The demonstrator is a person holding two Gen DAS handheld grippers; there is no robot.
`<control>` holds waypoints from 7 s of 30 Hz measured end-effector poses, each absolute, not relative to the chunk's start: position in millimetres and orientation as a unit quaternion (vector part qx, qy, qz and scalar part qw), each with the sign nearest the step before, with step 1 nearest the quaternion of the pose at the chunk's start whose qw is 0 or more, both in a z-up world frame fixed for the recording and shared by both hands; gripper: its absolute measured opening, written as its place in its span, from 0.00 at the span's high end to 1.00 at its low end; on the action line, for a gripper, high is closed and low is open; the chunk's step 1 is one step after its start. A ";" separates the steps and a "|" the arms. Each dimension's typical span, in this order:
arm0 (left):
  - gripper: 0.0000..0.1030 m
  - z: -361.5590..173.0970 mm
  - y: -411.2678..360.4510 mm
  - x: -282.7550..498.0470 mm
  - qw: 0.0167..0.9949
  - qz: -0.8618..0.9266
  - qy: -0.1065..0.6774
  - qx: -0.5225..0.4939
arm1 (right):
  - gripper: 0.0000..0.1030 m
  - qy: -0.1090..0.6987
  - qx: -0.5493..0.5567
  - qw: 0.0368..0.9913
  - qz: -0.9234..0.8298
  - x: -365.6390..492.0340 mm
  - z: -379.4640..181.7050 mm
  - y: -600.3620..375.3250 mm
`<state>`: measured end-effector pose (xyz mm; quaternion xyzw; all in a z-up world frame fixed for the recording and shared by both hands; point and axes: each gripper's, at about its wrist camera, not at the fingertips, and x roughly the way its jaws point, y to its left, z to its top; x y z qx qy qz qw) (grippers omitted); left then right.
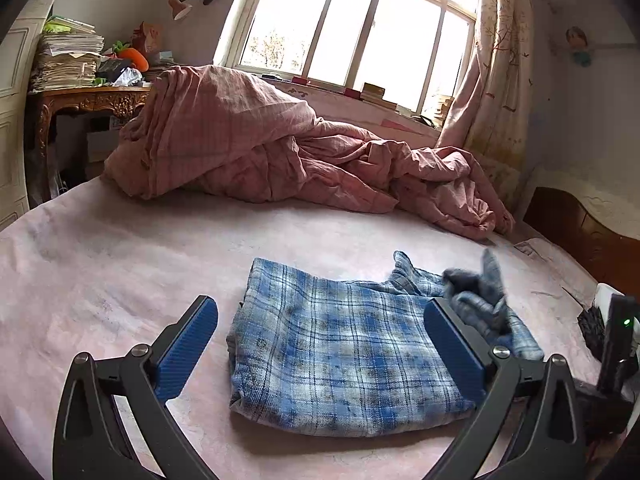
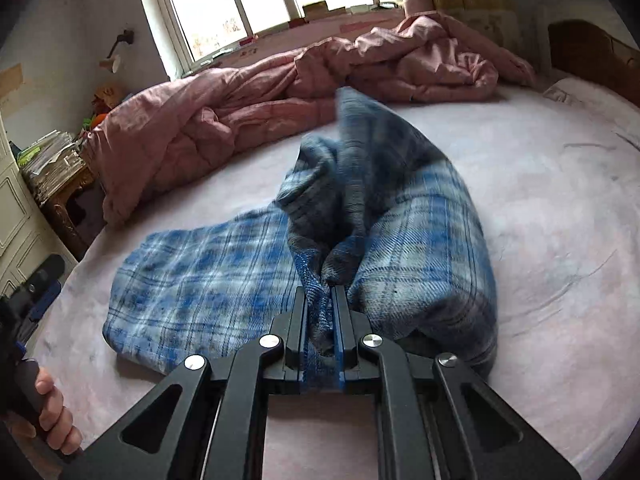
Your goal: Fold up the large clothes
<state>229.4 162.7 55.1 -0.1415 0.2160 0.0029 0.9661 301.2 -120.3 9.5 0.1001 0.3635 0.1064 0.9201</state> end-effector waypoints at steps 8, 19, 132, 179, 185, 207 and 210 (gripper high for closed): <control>0.01 56.9 168.6 226.8 0.964 -0.006 0.217 -0.154 | 0.85 0.357 0.058 0.922 0.138 280.3 -3.4 -117.3; 0.01 54.7 155.8 225.6 0.965 -0.012 0.223 -0.137 | 0.84 0.286 0.069 0.952 0.080 247.4 37.5 -168.4; 0.62 33.6 -101.7 284.7 0.888 -0.298 0.320 -0.142 | 0.37 0.238 0.080 0.968 0.026 219.5 85.5 -308.0; 0.31 -5.0 12.3 263.9 0.931 -0.131 0.319 -0.117 | 0.55 0.299 0.117 0.943 0.085 294.2 36.2 -282.1; 0.31 -3.8 7.3 261.4 0.934 -0.141 0.312 -0.107 | 0.44 0.335 0.122 0.925 0.130 343.6 36.6 -268.9; 0.27 -3.7 4.6 260.1 0.937 -0.139 0.306 -0.098 | 0.36 0.309 0.050 0.946 0.082 320.7 15.3 -259.9; 0.23 -1.2 4.0 257.8 0.938 -0.141 0.301 -0.096 | 0.33 0.307 0.059 0.946 0.090 318.8 16.7 -264.7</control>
